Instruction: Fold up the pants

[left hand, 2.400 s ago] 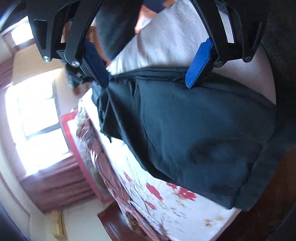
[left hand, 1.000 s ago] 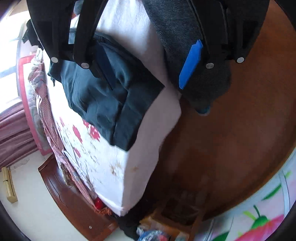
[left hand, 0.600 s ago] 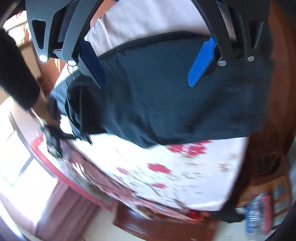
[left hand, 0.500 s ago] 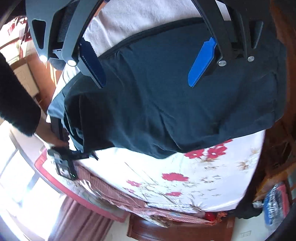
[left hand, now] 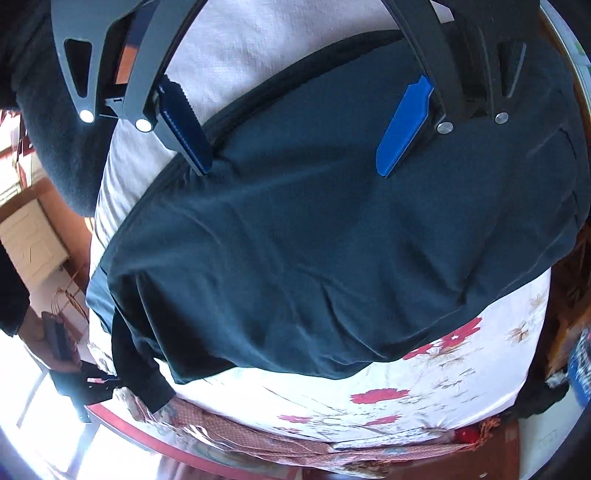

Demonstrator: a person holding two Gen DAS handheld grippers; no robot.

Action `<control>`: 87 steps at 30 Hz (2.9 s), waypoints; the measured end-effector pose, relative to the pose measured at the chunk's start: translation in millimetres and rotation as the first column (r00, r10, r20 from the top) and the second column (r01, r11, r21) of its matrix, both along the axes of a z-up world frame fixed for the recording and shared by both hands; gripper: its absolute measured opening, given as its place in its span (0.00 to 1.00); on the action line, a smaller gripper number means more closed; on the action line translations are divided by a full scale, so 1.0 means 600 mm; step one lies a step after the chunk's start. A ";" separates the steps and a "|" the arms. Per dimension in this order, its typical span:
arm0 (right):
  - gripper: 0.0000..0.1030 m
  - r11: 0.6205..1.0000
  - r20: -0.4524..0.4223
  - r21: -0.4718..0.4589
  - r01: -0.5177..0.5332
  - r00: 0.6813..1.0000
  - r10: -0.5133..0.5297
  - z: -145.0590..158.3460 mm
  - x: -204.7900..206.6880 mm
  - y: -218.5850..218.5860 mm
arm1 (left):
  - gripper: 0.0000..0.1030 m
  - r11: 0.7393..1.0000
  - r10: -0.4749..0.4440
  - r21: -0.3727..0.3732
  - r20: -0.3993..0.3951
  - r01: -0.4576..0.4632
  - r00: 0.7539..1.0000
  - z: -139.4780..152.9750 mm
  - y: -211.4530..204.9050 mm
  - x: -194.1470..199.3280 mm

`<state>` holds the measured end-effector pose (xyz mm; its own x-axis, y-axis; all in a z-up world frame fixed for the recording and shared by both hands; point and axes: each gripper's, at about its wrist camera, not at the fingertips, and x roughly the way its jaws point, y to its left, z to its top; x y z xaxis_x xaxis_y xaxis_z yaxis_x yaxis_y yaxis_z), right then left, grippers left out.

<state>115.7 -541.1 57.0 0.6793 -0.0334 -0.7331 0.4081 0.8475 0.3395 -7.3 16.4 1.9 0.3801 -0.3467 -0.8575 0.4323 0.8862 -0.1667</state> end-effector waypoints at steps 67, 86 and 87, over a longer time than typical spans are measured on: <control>0.00 0.700 -0.052 0.473 -0.535 0.776 0.629 -0.211 0.151 0.624 | 0.33 0.867 0.479 -0.182 0.045 -0.464 0.877 -0.028 0.254 0.142; 0.65 0.865 -0.007 0.447 0.230 0.967 -0.254 -0.144 -0.322 -0.165 | 0.98 0.965 0.203 -0.141 -0.132 -0.221 0.970 0.071 -0.049 0.009; 0.65 0.842 -0.009 0.466 0.271 0.953 -0.302 -0.154 -0.329 -0.189 | 0.98 0.971 0.166 -0.149 -0.150 -0.188 0.975 0.067 -0.074 -0.002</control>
<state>-81.7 -654.2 -35.5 0.7363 0.0944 -0.6700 0.5732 0.4393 0.6918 -8.7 -28.1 42.4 0.3324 -0.4224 -0.8432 0.2344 0.9030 -0.3600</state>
